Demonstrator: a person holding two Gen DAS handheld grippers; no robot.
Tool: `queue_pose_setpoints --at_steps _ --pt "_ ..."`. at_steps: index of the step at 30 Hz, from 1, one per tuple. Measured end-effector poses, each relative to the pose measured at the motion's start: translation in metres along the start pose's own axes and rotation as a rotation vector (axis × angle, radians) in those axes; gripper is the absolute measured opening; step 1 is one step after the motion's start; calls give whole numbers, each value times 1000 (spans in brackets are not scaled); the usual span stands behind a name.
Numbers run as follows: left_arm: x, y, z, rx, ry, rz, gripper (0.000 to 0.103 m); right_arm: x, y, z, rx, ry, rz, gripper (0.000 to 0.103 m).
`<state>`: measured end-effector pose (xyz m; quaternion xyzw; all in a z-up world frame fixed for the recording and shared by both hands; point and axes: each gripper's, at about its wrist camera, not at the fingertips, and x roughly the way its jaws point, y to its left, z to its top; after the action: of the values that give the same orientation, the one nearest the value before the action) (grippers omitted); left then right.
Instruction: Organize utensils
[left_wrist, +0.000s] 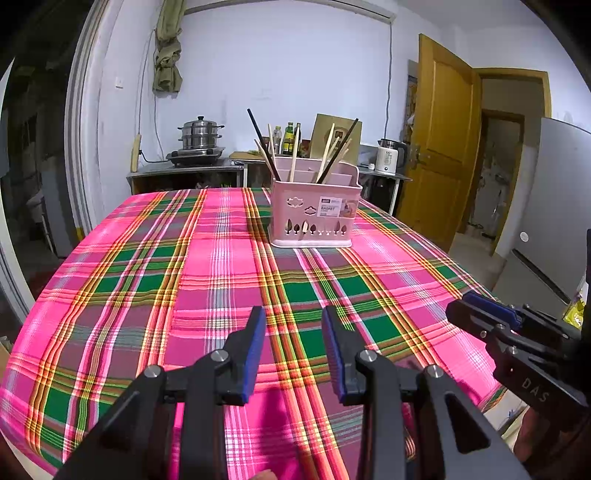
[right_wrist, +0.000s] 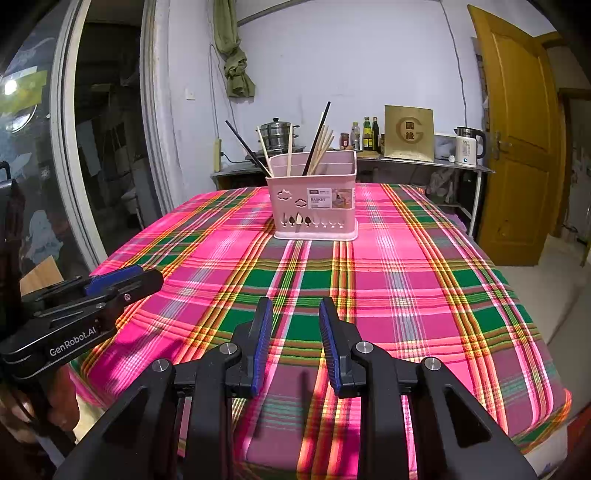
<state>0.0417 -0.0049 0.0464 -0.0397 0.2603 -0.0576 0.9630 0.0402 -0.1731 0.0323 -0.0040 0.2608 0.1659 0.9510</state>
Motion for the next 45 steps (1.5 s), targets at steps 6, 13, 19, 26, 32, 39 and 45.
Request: queue_pose_setpoints --at_steps 6,13,19,26,32,39,45 --pt "1 0 -1 2 2 4 33 1 0 0 3 0 2 27" --pt "1 -1 -3 5 7 7 33 1 0 0 1 0 2 27" --pt "1 -2 -3 6 6 10 33 1 0 0 1 -1 1 27" --pt "-1 -2 -2 8 2 15 33 0 -1 0 1 -1 1 27" --pt "-2 -3 -2 13 2 19 33 0 -1 0 2 -2 2 27" --pt "-2 -4 -1 14 3 21 33 0 -2 0 2 -2 2 27" --pt "-1 -4 -1 18 1 26 33 0 -2 1 1 -1 1 27"
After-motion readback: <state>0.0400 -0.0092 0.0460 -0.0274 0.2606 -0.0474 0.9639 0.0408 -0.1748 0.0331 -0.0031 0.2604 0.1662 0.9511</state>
